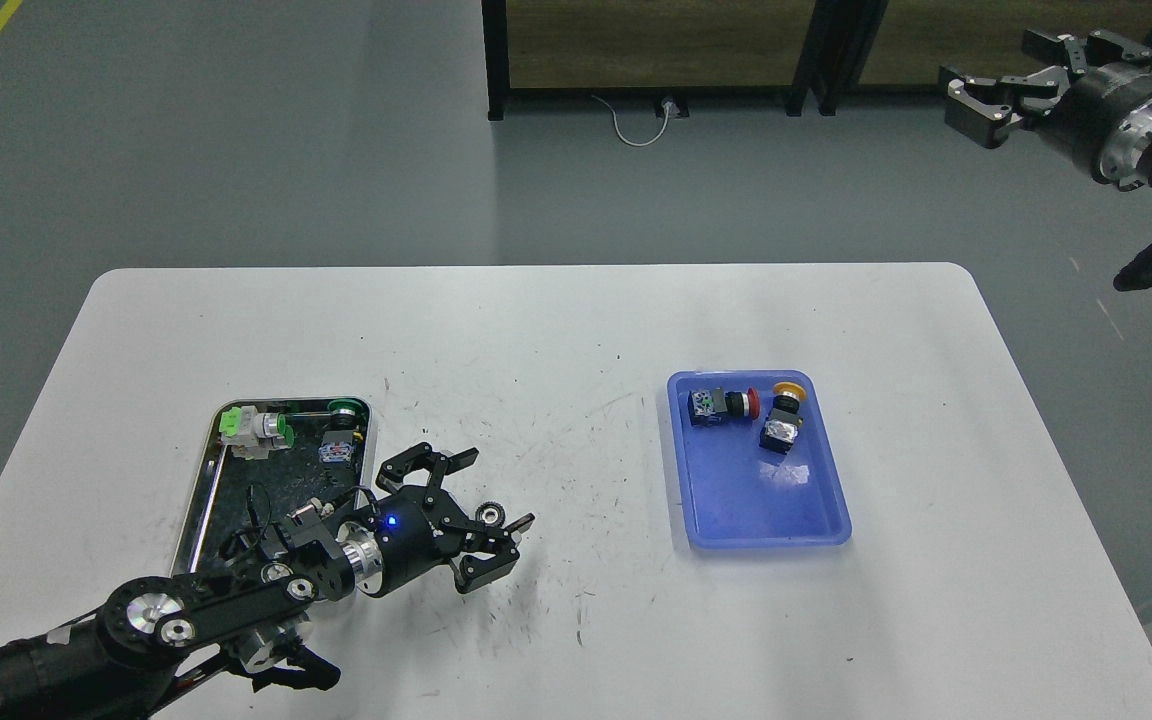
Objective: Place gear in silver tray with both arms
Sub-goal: 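Reach the left gripper to the second gear and grasp it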
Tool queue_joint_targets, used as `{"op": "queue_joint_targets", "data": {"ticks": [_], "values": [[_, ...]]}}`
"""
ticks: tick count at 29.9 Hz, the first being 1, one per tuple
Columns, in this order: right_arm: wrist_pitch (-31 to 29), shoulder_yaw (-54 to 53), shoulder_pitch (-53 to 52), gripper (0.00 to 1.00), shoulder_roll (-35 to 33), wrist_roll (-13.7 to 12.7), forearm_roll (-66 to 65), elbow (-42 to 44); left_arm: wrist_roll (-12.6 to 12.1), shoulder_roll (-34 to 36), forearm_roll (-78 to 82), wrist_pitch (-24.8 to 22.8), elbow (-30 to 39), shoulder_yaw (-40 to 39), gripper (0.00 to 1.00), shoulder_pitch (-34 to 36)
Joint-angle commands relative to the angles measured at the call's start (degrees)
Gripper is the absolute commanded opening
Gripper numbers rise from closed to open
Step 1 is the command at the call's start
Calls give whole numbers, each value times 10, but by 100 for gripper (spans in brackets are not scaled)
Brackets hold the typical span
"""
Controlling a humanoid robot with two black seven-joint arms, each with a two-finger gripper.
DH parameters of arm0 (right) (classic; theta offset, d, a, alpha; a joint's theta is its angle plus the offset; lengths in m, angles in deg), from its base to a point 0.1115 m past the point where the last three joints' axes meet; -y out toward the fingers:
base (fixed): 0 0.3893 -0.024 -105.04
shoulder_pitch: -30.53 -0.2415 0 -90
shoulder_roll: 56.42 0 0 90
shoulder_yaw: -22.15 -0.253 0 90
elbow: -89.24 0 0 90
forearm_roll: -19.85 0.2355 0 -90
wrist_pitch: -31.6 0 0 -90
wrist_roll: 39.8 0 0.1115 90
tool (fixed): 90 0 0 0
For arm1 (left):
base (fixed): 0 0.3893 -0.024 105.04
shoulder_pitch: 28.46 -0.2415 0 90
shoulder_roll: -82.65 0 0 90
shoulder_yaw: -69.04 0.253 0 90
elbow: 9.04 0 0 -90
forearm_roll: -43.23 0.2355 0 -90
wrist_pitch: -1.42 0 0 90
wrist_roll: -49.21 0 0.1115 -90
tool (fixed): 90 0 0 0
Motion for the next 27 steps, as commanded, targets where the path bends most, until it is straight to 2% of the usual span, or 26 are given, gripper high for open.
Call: {"op": "queue_joint_targets", "data": {"ticks": [1, 10, 14, 27], "values": [[4, 2, 0, 88, 0, 0, 0, 0, 4, -19, 7, 0, -26, 2, 98, -5], [5, 3, -3, 88, 0, 0, 0, 0, 17, -33, 6, -5, -69, 3, 98, -10], [6, 4, -1, 88, 0, 0, -1, 0, 25, -33, 5, -6, -82, 3, 94, -17], [7, 4, 0, 88, 1, 0, -2, 0, 26, -33, 5, -7, -82, 23, 63, -17]]}}
